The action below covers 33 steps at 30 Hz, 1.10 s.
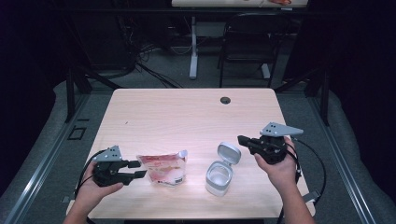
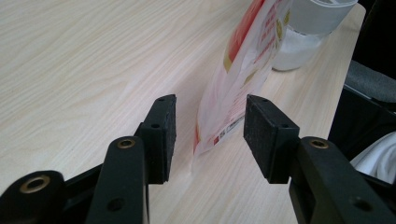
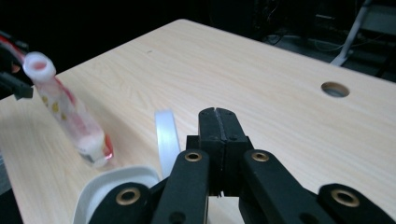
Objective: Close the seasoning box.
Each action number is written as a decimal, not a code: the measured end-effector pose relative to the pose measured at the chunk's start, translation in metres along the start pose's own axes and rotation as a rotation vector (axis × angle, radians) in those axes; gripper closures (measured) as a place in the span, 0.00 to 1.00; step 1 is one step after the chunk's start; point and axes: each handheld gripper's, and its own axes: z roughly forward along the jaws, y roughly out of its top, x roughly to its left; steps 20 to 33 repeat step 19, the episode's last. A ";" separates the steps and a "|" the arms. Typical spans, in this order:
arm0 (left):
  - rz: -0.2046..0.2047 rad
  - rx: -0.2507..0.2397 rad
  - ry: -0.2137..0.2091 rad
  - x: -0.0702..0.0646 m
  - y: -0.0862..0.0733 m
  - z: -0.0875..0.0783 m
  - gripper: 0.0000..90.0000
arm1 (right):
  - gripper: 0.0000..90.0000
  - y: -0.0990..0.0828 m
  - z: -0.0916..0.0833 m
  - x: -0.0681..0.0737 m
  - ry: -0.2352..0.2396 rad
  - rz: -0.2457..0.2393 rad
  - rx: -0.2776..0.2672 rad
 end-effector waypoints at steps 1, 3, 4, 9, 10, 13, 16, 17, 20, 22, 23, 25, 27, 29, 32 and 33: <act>0.003 -0.002 0.001 0.000 -0.001 0.000 0.60 | 1.00 -0.004 0.001 0.000 0.005 0.004 0.002; 0.000 -0.003 0.006 -0.001 -0.003 -0.001 0.60 | 1.00 -0.011 0.002 0.002 0.017 0.009 0.009; 0.002 -0.002 0.010 -0.001 -0.004 -0.002 0.60 | 1.00 -0.015 0.002 0.003 0.033 0.012 0.007; -0.008 -0.018 0.034 0.000 -0.011 -0.007 0.60 | 1.00 -0.028 0.002 0.018 0.094 0.026 -0.012; -0.007 -0.024 0.038 0.001 -0.013 -0.009 0.60 | 1.00 -0.030 0.002 0.020 0.097 0.019 -0.007; -0.017 -0.034 0.052 0.002 -0.019 -0.012 0.60 | 1.00 -0.038 0.001 0.026 0.112 0.024 -0.014; -0.032 -0.051 0.077 0.004 -0.027 -0.015 0.59 | 0.98 -0.046 -0.003 0.026 0.111 0.029 -0.018; -0.041 -0.055 0.087 0.006 -0.030 -0.016 0.59 | 0.96 -0.049 -0.005 0.025 0.101 0.027 -0.015; -0.057 -0.063 0.110 0.009 -0.036 -0.017 0.58 | 0.90 -0.057 -0.008 0.022 0.082 0.038 -0.033; -0.057 -0.063 0.110 0.009 -0.036 -0.017 0.58 | 0.90 -0.057 -0.008 0.022 0.082 0.038 -0.033; -0.057 -0.063 0.110 0.009 -0.036 -0.017 0.58 | 0.90 -0.057 -0.008 0.022 0.082 0.038 -0.033; -0.057 -0.063 0.110 0.009 -0.036 -0.017 0.58 | 0.90 -0.057 -0.008 0.022 0.082 0.038 -0.033; -0.057 -0.063 0.110 0.009 -0.036 -0.017 0.58 | 0.90 -0.057 -0.008 0.022 0.082 0.038 -0.033; -0.057 -0.063 0.110 0.009 -0.036 -0.017 0.58 | 0.90 -0.057 -0.008 0.022 0.082 0.038 -0.033; -0.057 -0.063 0.110 0.009 -0.036 -0.017 0.58 | 0.90 -0.057 -0.008 0.022 0.082 0.038 -0.033; -0.057 -0.063 0.110 0.009 -0.036 -0.017 0.58 | 0.90 -0.057 -0.008 0.022 0.082 0.038 -0.033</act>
